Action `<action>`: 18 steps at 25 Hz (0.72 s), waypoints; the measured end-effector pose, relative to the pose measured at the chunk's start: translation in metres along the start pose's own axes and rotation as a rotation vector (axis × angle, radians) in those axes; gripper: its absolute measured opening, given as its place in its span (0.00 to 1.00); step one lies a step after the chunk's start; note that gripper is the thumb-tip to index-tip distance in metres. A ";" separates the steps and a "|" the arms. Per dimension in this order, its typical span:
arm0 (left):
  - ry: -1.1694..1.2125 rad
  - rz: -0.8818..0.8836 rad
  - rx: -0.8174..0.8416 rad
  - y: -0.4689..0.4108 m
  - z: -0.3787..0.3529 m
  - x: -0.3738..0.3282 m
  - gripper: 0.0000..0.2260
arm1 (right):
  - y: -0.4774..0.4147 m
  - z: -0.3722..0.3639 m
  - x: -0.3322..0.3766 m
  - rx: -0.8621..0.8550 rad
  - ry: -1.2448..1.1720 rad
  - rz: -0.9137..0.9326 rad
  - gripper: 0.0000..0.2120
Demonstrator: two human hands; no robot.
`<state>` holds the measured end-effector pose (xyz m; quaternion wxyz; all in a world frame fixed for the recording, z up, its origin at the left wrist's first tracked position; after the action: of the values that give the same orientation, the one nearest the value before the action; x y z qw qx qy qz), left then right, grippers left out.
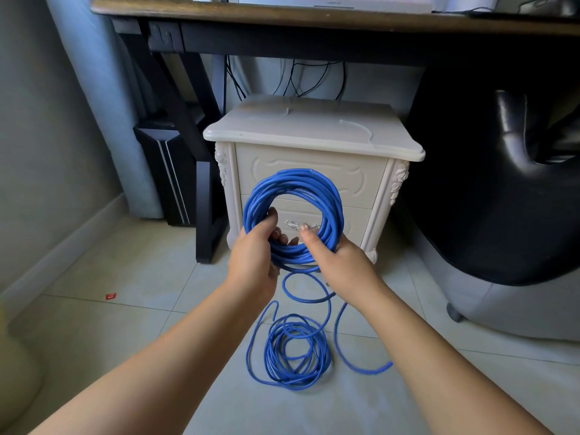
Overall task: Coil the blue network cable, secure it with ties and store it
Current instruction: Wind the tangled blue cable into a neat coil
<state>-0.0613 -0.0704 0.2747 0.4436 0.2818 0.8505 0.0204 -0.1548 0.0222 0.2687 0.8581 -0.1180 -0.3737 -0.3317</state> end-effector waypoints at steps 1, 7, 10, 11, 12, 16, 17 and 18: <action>-0.018 -0.016 -0.004 0.001 0.000 -0.001 0.05 | 0.000 -0.002 -0.001 -0.035 0.122 -0.005 0.30; 0.032 0.052 0.090 0.010 -0.004 -0.003 0.11 | 0.007 0.001 0.009 -0.080 -0.428 0.098 0.05; -0.094 0.049 0.158 0.015 -0.007 -0.006 0.11 | 0.000 -0.005 0.003 -0.081 -0.713 0.054 0.09; -0.214 0.013 0.171 0.015 -0.006 -0.007 0.09 | -0.003 -0.005 0.002 -0.092 -0.731 0.026 0.07; -0.360 -0.026 0.180 0.015 -0.005 -0.010 0.06 | -0.004 -0.002 0.002 -0.088 -0.744 -0.002 0.07; -0.631 -0.033 0.338 0.004 0.007 -0.023 0.22 | -0.013 0.021 -0.005 -0.111 -0.697 0.028 0.14; -0.623 -0.092 0.388 0.000 0.009 -0.026 0.30 | -0.011 0.025 -0.006 -0.088 -0.544 0.054 0.14; -0.693 -0.195 0.443 -0.003 0.011 -0.028 0.35 | -0.009 0.026 -0.006 -0.064 -0.338 0.080 0.14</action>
<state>-0.0416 -0.0891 0.2881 0.6320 0.2788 0.6575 -0.3009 -0.1779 0.0299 0.2820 0.7915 -0.2142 -0.4968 -0.2843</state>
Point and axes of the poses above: each hand's wrist, its own y-axis away from the middle knuckle, its own z-axis out of the back of the hand, x = y × z, the point moved 1 cm from there along -y, towards the middle knuckle, and after that the axes turned 7 degrees about y, right-handed, at the moved point
